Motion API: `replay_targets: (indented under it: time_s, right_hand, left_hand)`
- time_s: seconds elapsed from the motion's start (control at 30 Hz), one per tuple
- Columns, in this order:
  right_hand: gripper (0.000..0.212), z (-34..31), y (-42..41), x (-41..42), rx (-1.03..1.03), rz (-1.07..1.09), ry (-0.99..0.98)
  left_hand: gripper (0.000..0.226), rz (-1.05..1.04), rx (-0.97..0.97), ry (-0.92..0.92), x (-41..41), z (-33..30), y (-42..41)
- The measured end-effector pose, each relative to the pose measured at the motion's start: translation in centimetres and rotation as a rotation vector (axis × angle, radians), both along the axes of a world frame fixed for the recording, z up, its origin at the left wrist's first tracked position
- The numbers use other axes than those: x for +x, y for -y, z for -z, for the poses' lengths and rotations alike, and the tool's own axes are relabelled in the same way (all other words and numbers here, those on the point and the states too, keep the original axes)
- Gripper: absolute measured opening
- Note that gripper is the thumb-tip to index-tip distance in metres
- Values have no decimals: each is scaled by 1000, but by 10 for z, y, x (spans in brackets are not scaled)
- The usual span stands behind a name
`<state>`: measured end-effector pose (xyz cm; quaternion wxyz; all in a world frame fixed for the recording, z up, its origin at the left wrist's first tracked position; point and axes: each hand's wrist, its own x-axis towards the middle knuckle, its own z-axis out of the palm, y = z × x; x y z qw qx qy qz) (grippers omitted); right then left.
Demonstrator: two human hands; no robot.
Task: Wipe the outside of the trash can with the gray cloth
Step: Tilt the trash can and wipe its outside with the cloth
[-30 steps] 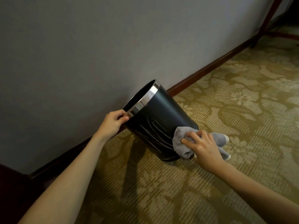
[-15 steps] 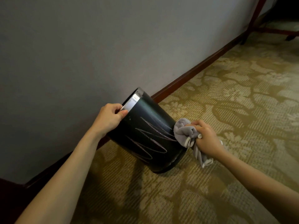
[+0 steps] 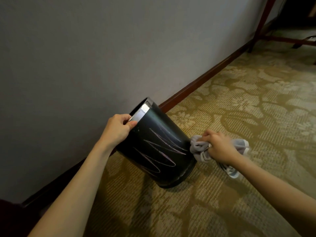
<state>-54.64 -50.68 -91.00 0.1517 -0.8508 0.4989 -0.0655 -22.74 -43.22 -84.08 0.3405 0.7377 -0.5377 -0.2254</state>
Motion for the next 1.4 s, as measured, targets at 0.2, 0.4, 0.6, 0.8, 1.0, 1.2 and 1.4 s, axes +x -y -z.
replay_targets:
  time_s: [0.2, 0.4, 0.6, 0.8, 1.0, 1.2, 1.4]
  right_hand:
    - [42, -38, 0, 60, -111, 44, 603]
    - [37, -48, 2, 69, -154, 48, 654]
    - [10, 25, -4, 9, 53, 136, 245]
    - [18, 4, -6, 22, -7, 108, 259]
    - [47, -61, -21, 90, -230, -30, 555]
    - [42, -52, -33, 80, -165, -99, 297]
    - [26, -23, -44, 46, -53, -136, -87]
  left_hand:
    - [20, 87, -26, 114, -33, -6, 8]
    - [29, 86, -20, 179, -44, -9, 15]
    - [21, -22, -13, 129, -12, -8, 10]
    - [24, -26, -24, 80, -14, -4, 4]
    - [24, 49, -29, 152, -37, -5, 9]
    - [22, -35, -22, 120, -14, -4, 6]
    - [19, -162, 27, -16, 26, 6, -6]
